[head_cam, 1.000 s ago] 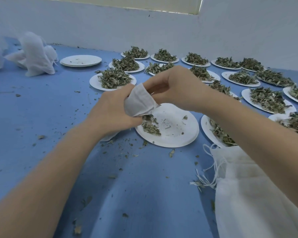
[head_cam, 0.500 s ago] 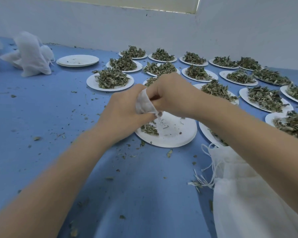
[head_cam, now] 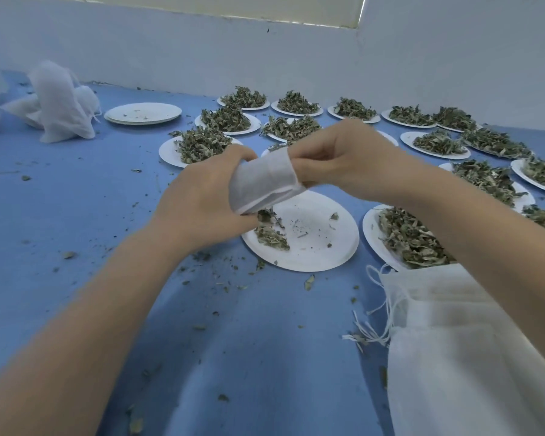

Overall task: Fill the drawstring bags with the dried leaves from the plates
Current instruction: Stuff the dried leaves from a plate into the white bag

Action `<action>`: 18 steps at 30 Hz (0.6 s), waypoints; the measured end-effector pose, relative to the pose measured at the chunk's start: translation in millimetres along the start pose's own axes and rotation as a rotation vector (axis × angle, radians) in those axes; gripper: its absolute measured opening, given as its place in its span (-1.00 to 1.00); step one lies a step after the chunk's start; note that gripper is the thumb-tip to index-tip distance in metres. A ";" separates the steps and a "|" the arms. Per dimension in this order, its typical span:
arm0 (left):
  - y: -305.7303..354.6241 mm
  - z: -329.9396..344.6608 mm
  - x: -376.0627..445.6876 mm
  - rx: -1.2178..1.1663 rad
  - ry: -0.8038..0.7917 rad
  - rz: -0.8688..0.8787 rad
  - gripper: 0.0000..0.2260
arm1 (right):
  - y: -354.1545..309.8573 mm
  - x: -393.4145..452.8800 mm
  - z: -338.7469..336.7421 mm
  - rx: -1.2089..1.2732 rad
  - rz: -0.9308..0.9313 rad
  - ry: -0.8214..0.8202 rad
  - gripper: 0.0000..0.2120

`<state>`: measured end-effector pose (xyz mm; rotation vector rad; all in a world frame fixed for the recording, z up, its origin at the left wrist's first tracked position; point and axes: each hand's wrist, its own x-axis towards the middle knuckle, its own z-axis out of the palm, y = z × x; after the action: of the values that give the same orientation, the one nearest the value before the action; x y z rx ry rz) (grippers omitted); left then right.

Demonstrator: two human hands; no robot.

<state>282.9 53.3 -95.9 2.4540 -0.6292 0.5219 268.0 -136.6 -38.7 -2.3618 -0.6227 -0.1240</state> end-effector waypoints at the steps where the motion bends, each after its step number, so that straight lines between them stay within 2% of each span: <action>1: -1.7 0.1 -0.3 0.015 -0.004 -0.009 -0.44 | 3.0 -4.7 -4.0 0.094 0.016 0.015 -0.87; 3: -6.0 1.5 -0.7 0.061 -0.019 -0.036 -0.50 | 15.7 -11.1 -8.7 0.120 0.097 0.094 -0.89; 5: -10.7 1.7 -0.4 0.092 -0.025 -0.067 -0.52 | 29.0 -12.7 -7.9 -0.198 0.178 0.104 -0.85; 7: -14.4 0.8 0.2 0.090 -0.018 -0.089 -0.50 | 35.3 -11.8 -0.2 -0.518 0.270 -0.053 -0.75; 9: -17.1 0.3 0.6 0.091 -0.006 -0.097 -0.48 | 39.6 -9.8 10.6 -0.641 0.335 -0.194 -0.69; 14: -22.8 -0.1 1.3 0.070 0.013 -0.145 -0.51 | 44.0 -7.3 24.7 -0.746 0.358 -0.262 -0.74; 18: -25.7 0.5 2.7 0.058 0.018 -0.159 -0.52 | 33.1 -6.7 30.2 -0.557 0.289 -0.279 -0.74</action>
<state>299.0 71.2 -105.5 2.5240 -0.4127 0.5046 275.3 -141.5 -83.2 -3.0151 -0.3982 0.1899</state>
